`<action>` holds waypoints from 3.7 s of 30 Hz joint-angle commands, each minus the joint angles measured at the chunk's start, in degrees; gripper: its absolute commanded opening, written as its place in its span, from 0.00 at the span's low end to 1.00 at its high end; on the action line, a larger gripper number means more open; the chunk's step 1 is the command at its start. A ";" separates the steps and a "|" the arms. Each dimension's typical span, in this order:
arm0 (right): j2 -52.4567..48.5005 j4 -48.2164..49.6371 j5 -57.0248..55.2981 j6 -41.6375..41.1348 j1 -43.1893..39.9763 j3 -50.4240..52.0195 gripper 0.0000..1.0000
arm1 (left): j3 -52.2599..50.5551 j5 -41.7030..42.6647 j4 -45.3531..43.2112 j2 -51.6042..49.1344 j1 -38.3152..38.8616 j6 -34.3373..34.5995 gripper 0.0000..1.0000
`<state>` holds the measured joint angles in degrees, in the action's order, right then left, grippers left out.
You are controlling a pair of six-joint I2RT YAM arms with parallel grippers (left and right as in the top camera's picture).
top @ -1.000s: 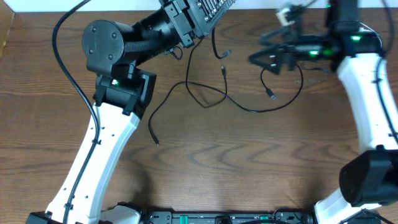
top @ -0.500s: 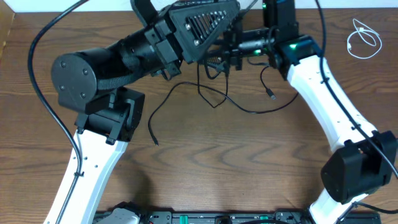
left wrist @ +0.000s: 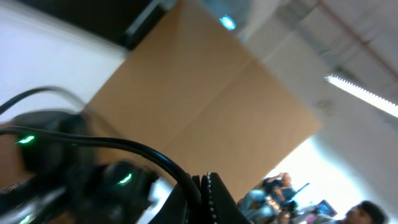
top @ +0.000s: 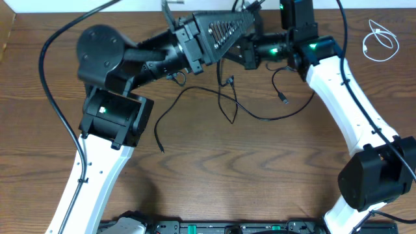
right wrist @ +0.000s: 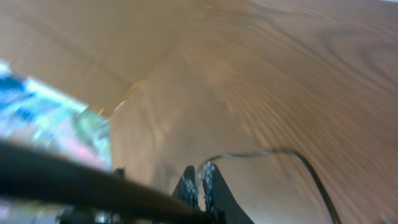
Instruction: Untangle cables
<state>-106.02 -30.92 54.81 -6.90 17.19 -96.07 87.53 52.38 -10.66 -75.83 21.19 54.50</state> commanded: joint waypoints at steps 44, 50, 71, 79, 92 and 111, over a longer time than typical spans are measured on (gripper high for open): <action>31.28 -0.46 -45.07 -10.45 -38.27 -0.24 0.01 | 0.76 -32.79 60.33 -10.12 -1.88 -41.00 0.63; 21.00 5.86 -46.47 -10.23 -44.65 -0.24 0.01 | 0.76 -32.50 60.33 -10.12 -1.73 -40.96 0.63; -7.13 12.20 -67.84 -7.96 -59.23 -0.24 0.69 | 0.76 -32.30 60.33 -10.12 -1.73 -40.92 0.63; -8.24 5.55 -60.00 -7.87 -59.87 -0.24 0.99 | 0.76 -32.26 60.35 -10.12 -1.73 -40.92 0.63; -8.09 -0.42 -19.06 -10.40 -48.57 -0.24 0.99 | 0.76 -32.17 60.15 -10.14 -1.75 -40.98 0.63; -13.00 -15.21 -39.04 15.30 -12.26 -0.13 0.63 | 0.76 -37.83 64.15 -10.14 -13.60 -40.30 0.63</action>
<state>-115.92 -45.45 18.87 2.81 2.22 -95.94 87.88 14.68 52.84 -85.84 10.11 14.57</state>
